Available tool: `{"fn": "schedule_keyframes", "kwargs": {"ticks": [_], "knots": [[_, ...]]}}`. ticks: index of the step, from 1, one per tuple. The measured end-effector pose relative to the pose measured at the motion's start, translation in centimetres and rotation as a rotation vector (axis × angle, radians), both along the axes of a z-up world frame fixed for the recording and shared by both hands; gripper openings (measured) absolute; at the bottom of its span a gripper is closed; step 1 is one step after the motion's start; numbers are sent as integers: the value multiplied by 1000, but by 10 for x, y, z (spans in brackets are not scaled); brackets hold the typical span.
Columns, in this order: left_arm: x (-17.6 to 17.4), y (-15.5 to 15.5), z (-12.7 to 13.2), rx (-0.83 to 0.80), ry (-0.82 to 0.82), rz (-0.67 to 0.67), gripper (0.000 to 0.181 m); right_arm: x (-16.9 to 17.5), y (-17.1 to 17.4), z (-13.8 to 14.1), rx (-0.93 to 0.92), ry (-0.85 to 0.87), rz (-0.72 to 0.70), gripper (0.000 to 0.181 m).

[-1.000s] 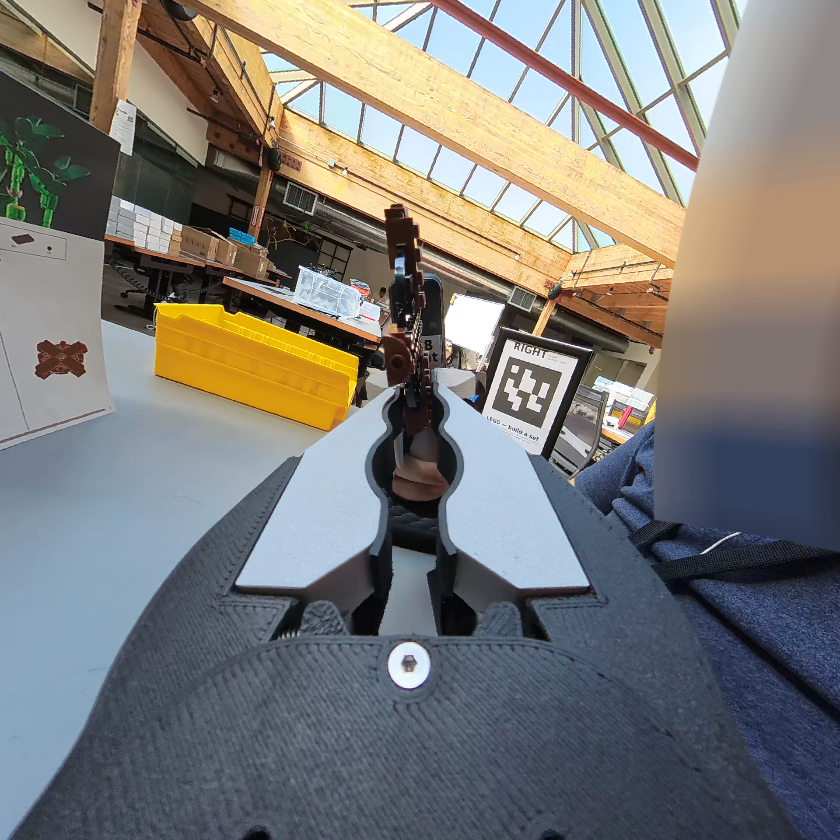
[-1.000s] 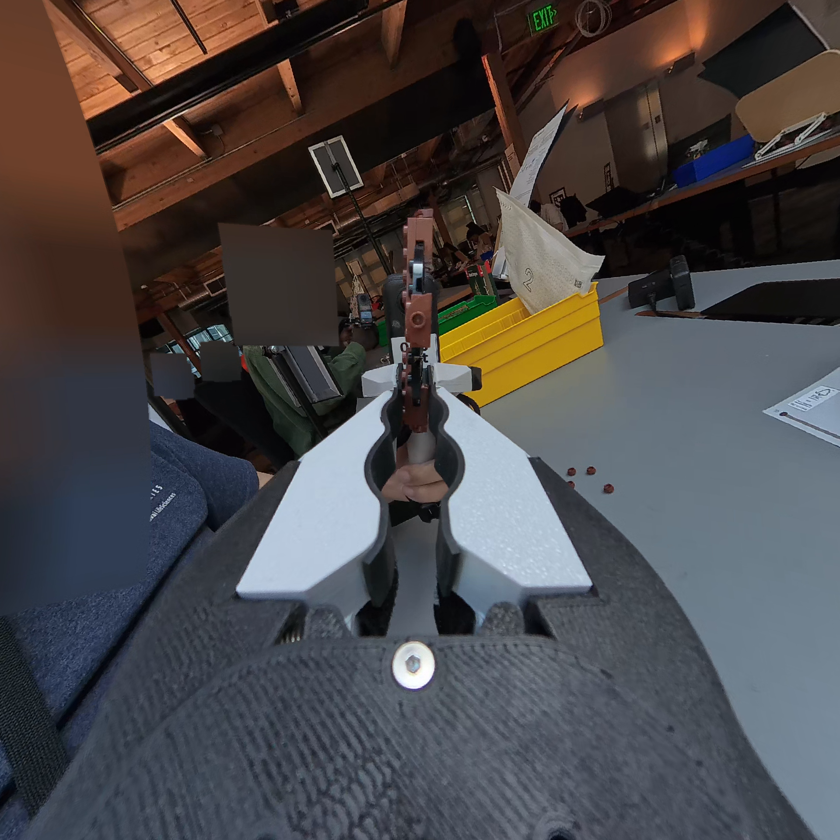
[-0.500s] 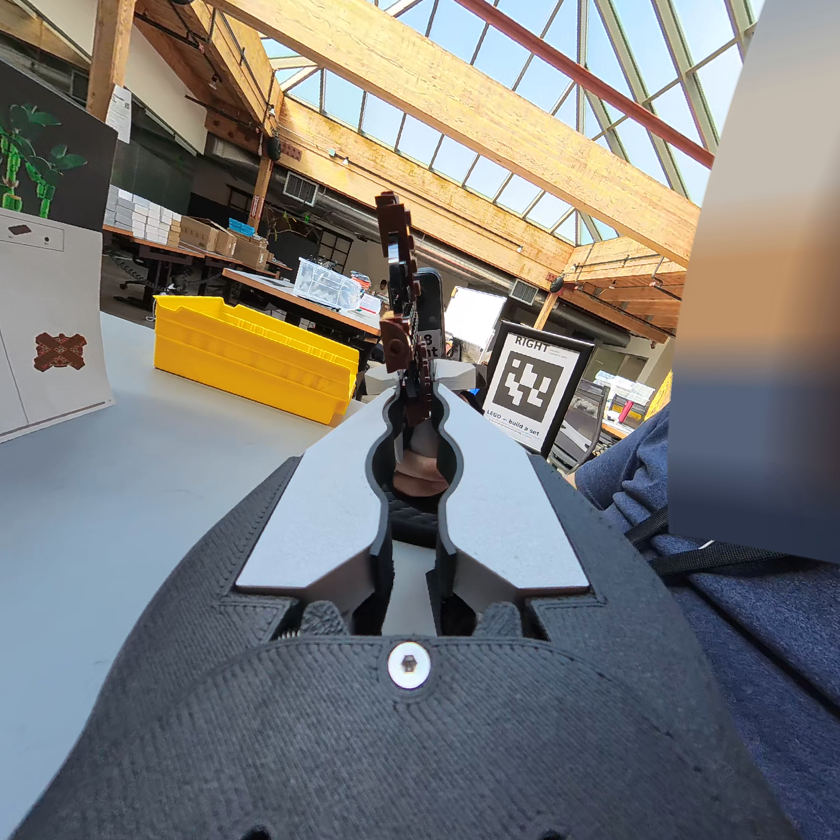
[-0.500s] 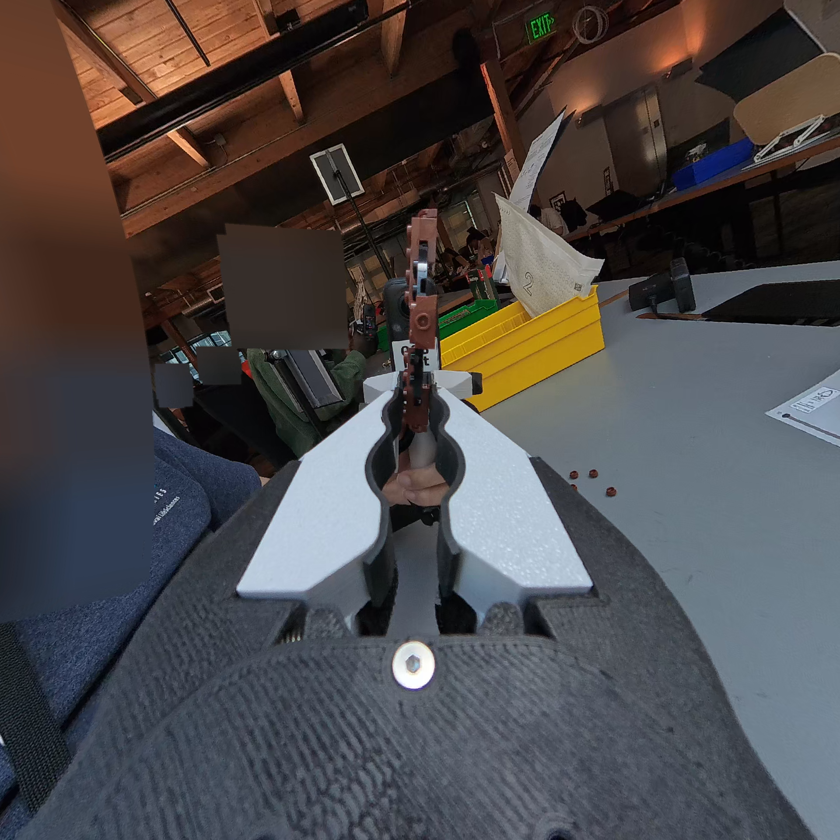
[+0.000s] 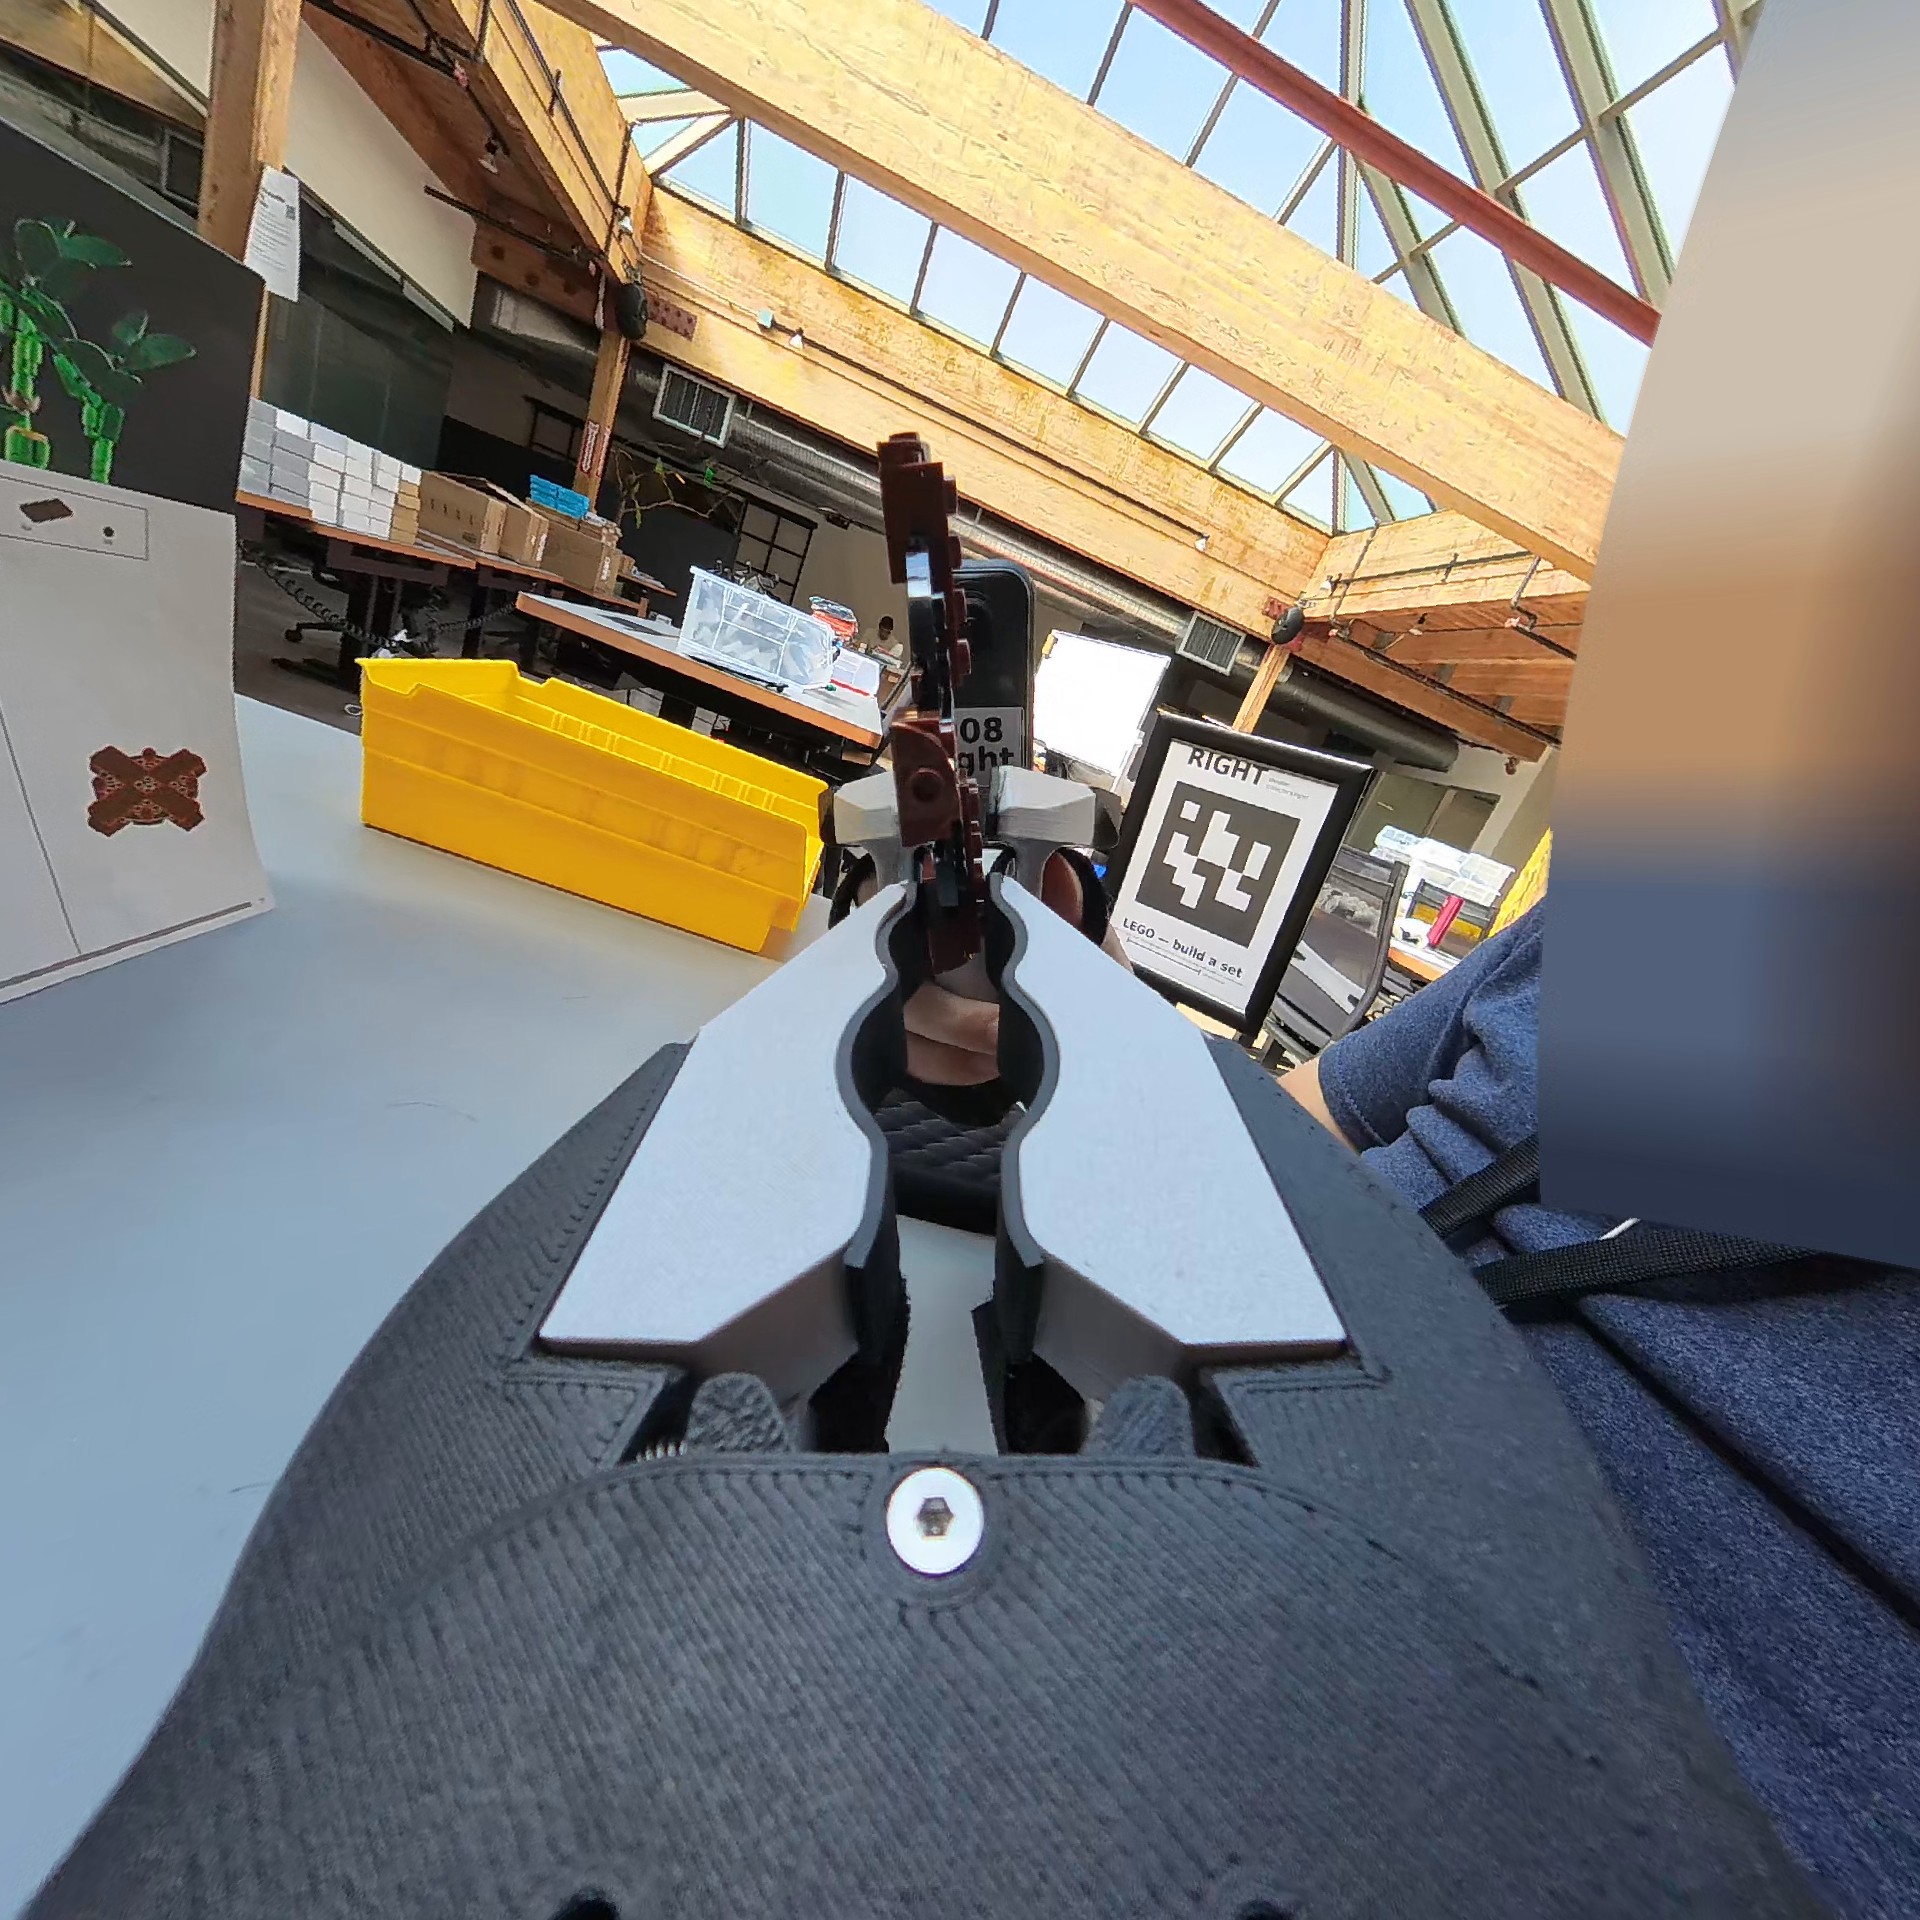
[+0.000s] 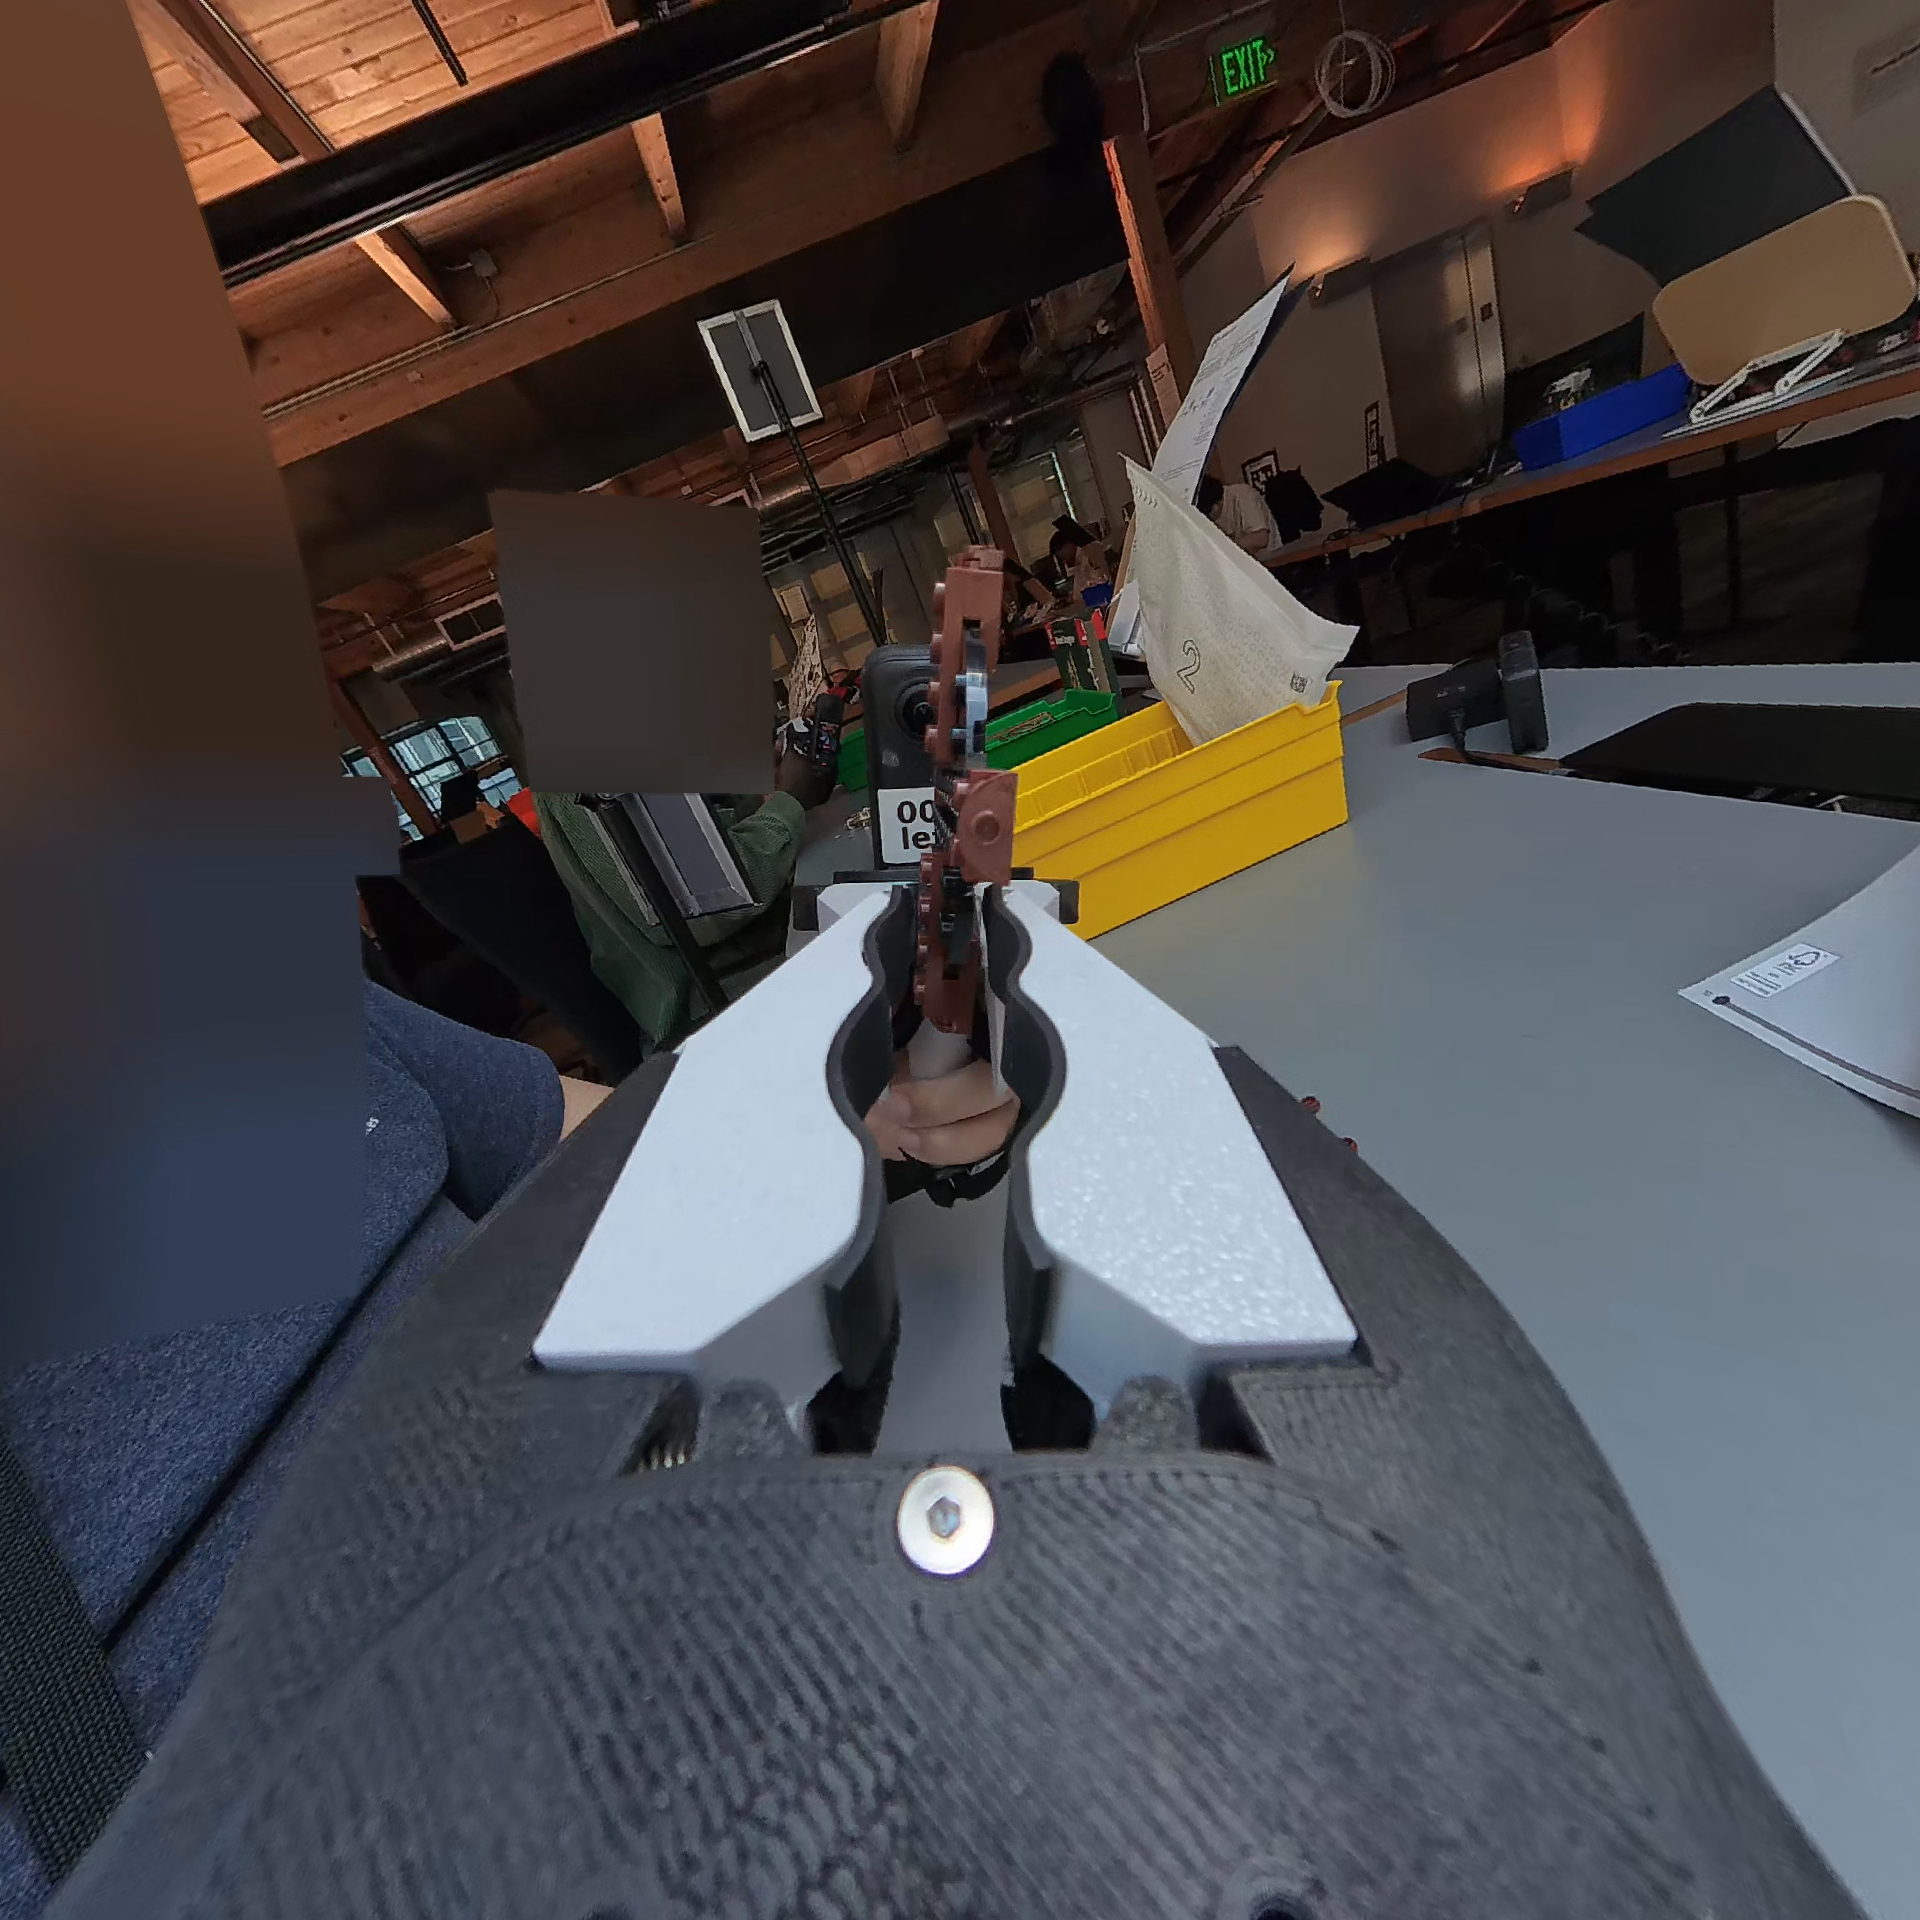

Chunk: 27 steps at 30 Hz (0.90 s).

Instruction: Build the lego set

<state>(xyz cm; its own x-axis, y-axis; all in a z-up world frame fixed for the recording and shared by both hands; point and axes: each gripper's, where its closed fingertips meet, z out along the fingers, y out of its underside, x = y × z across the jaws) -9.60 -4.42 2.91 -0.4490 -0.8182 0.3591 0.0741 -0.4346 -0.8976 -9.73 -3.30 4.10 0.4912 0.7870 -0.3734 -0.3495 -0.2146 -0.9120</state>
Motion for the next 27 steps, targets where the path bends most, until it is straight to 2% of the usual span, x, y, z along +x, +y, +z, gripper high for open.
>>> {"fn": "schedule_keyframes", "kwargs": {"ticks": [1, 4, 6, 7, 12, 15, 21, 24, 27], "knots": [[0, -1, -1, -1, 6, -7, 9, -1, -1, 0, 0, -1, 12, 7], [3, -1, -4, -12, 16, -15, 9, 1, -1, -4, -27, -1, 12, 6], [5, -2, -4, -11, 14, -2, 25, 3, -1, -7, -42, -13, 4, 6], [5, -2, -3, -8, 13, 1, 26, 3, -1, -7, -42, -2, 6, 6], [4, 3, -3, -21, 2, 18, 14, 3, -2, -9, -61, 33, 25, 6], [3, 4, -2, -34, -6, 12, 14, 1, -3, -10, -63, 33, 33, 6], [1, -3, -2, 36, -4, 1, 8, -3, -5, -6, -56, 77, 84, 6], [0, -4, -1, 28, -3, -9, 7, -1, -1, -5, -37, 64, 39, 33], [0, -2, -1, 17, 3, -5, 7, -2, -1, -3, -36, 54, 35, 31]]}}
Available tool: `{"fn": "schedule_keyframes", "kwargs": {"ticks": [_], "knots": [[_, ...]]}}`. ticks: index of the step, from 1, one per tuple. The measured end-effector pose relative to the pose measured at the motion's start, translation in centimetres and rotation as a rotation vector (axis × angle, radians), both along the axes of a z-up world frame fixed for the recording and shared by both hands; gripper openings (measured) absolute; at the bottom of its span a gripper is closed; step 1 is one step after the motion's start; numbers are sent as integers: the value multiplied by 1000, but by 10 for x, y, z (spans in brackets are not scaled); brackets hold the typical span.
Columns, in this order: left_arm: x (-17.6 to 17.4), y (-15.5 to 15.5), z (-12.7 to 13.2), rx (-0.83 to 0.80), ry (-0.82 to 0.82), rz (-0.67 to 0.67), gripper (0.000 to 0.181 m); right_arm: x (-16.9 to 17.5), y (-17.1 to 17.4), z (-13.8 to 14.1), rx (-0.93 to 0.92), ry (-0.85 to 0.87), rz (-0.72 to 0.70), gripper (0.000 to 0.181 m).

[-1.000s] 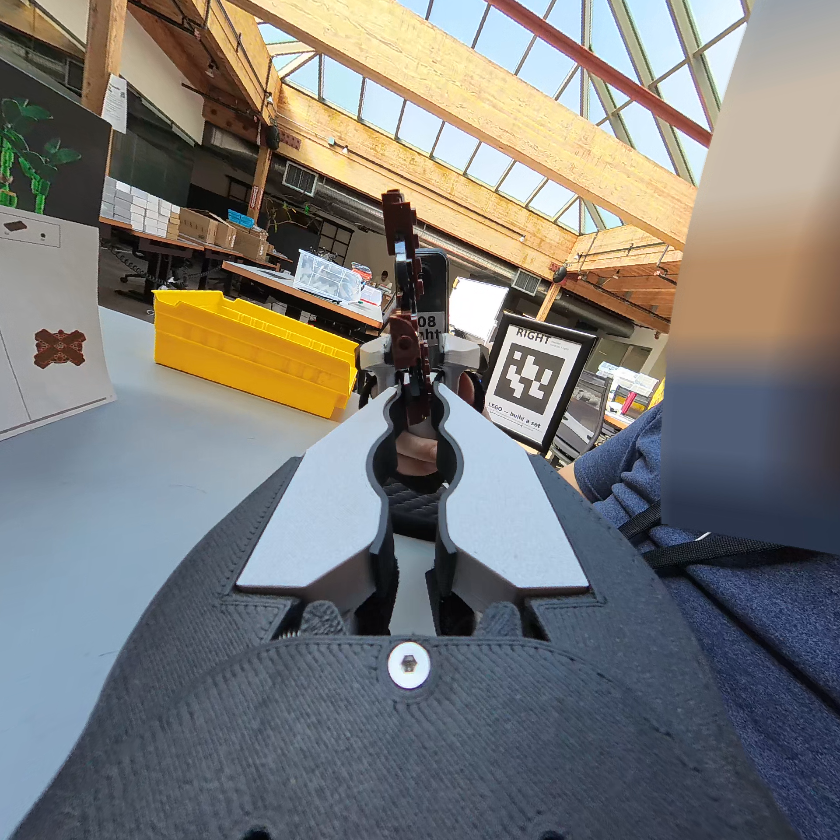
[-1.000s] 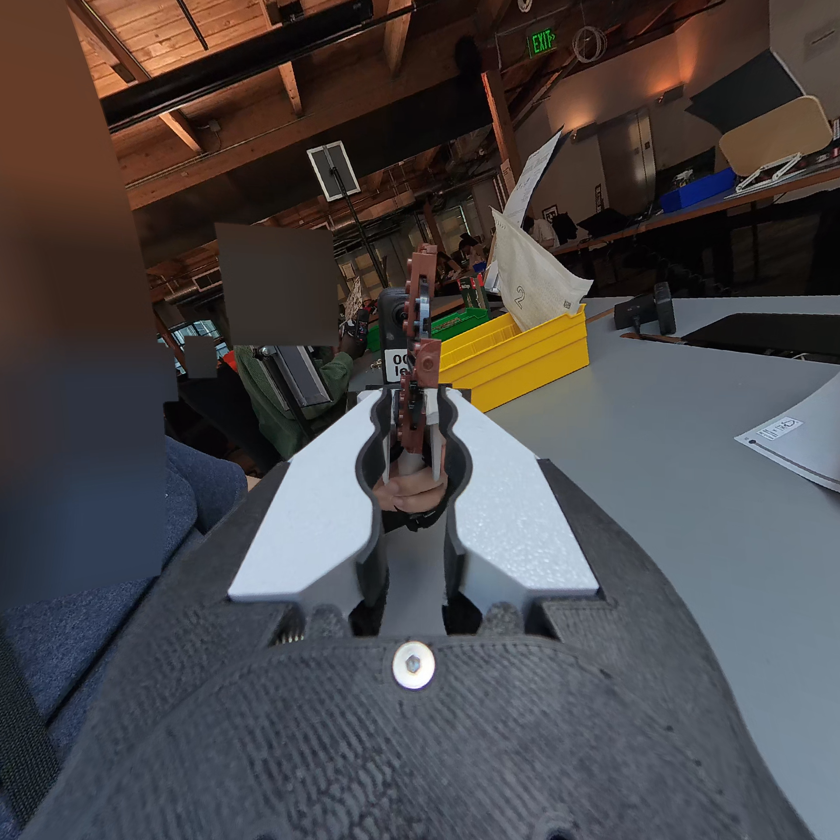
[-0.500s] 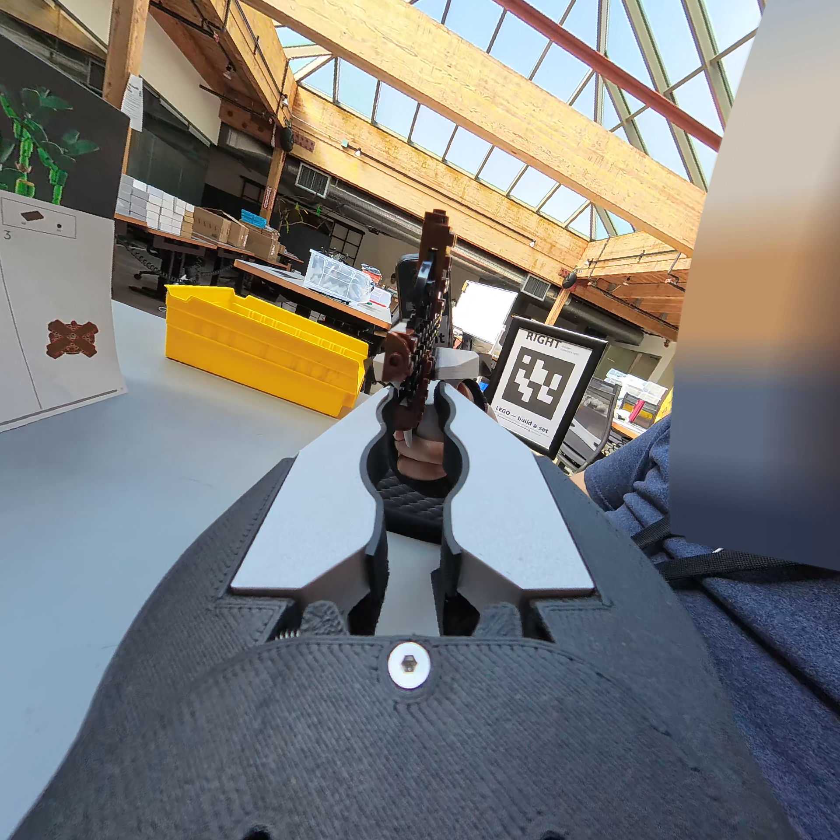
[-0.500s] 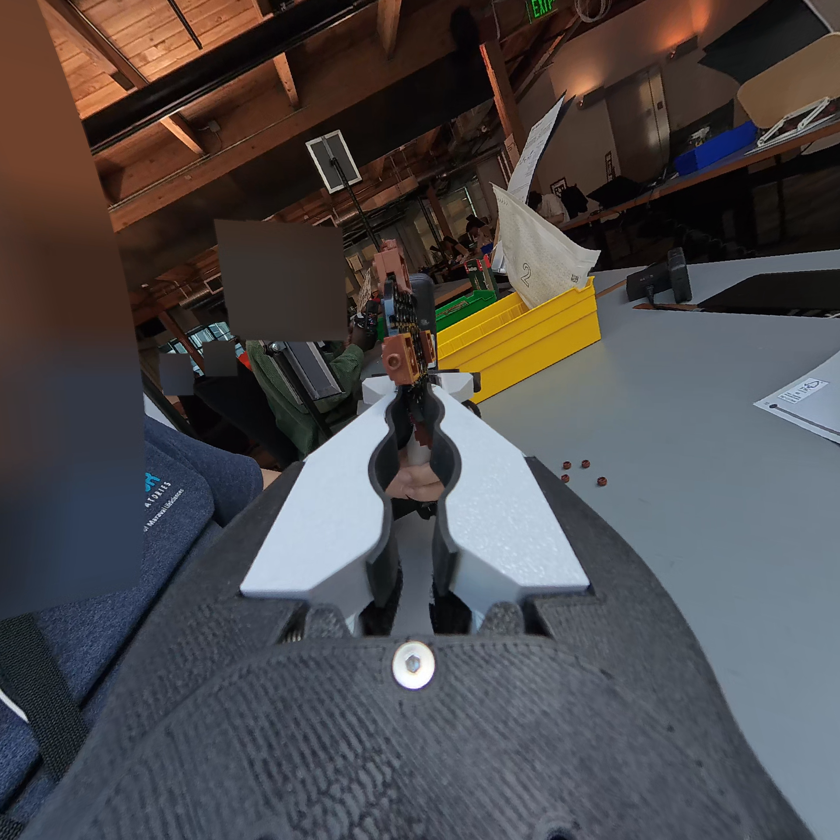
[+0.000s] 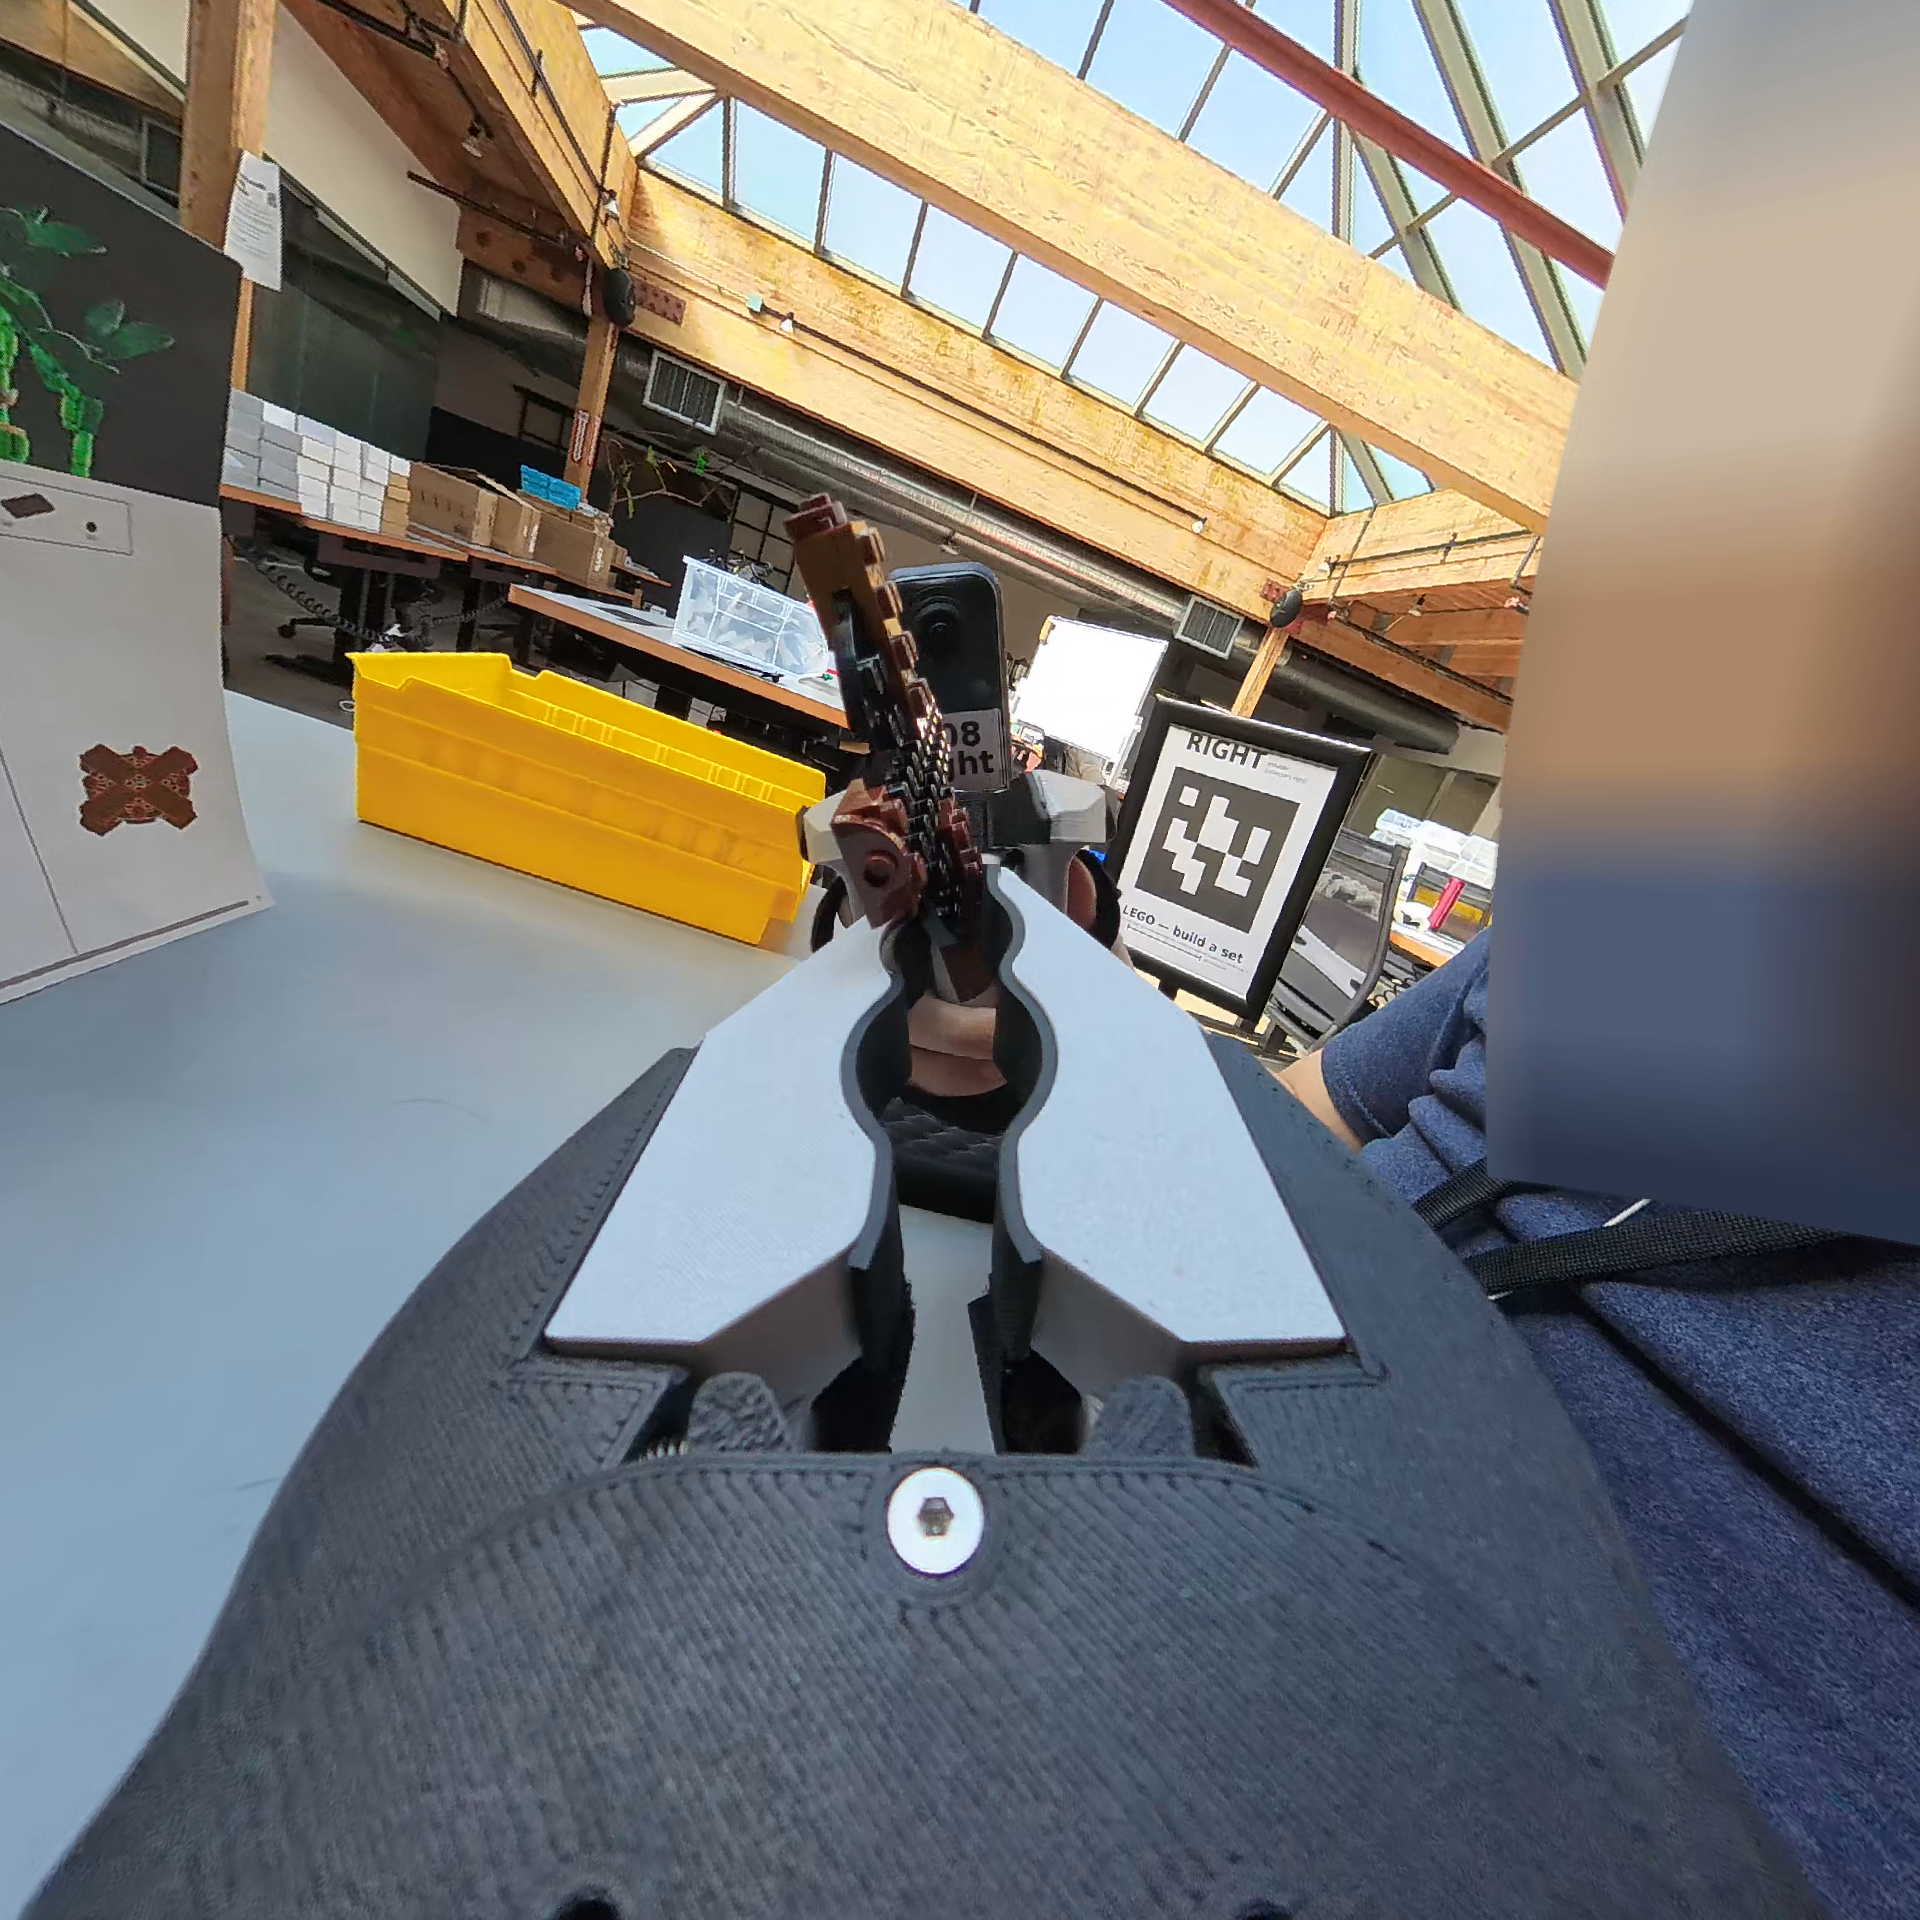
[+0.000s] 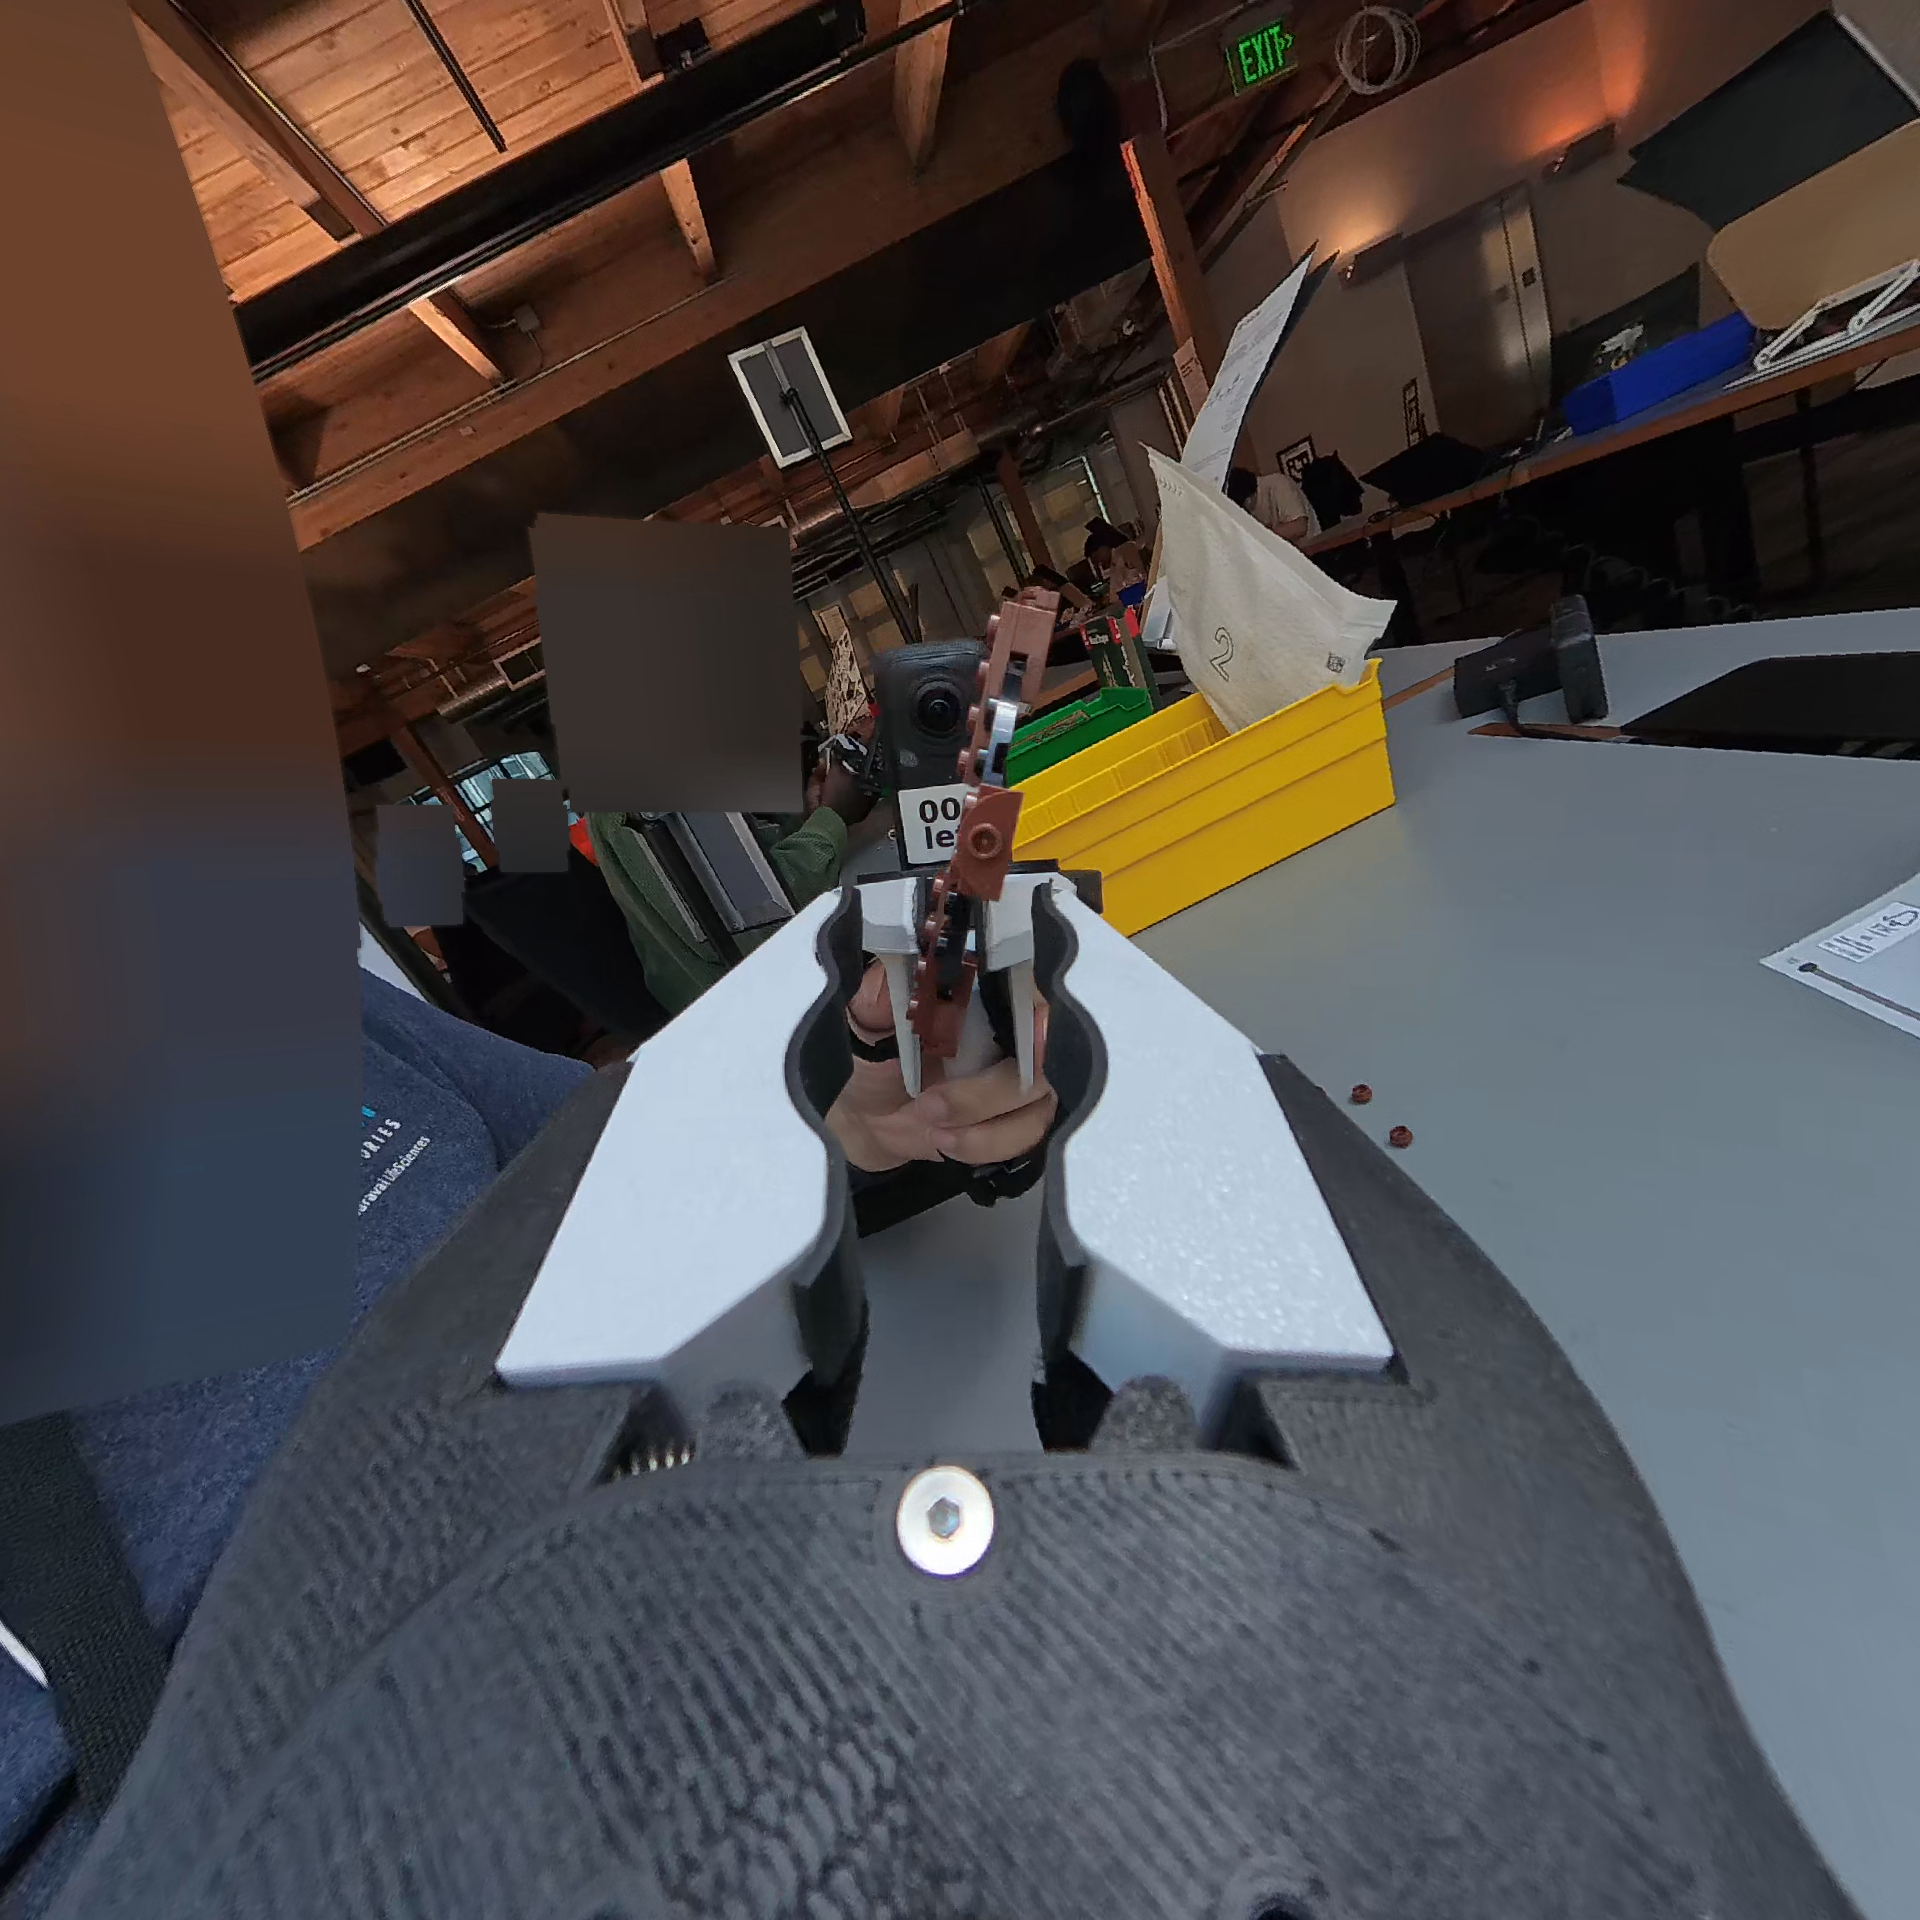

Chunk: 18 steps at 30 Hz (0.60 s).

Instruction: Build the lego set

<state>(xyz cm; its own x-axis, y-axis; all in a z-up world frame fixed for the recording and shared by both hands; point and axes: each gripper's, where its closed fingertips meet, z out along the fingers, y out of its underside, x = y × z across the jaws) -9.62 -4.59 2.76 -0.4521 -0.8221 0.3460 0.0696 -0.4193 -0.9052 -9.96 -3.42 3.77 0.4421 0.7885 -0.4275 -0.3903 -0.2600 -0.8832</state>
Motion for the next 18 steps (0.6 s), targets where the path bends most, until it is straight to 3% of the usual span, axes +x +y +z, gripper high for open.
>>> {"fn": "schedule_keyframes", "kwargs": {"ticks": [11, 14, 18], "knots": [[6, -1, -8, 57, 32, 39, 9, 2, 1, -2, -35, -4, 4, 6], [7, 1, -8, 69, 23, 65, 18, 3, 2, -8, -35, -48, -15, 6], [6, 2, -5, 25, 18, 44, 18, 7, 1, -6, -40, -15, -11, 6]]}}
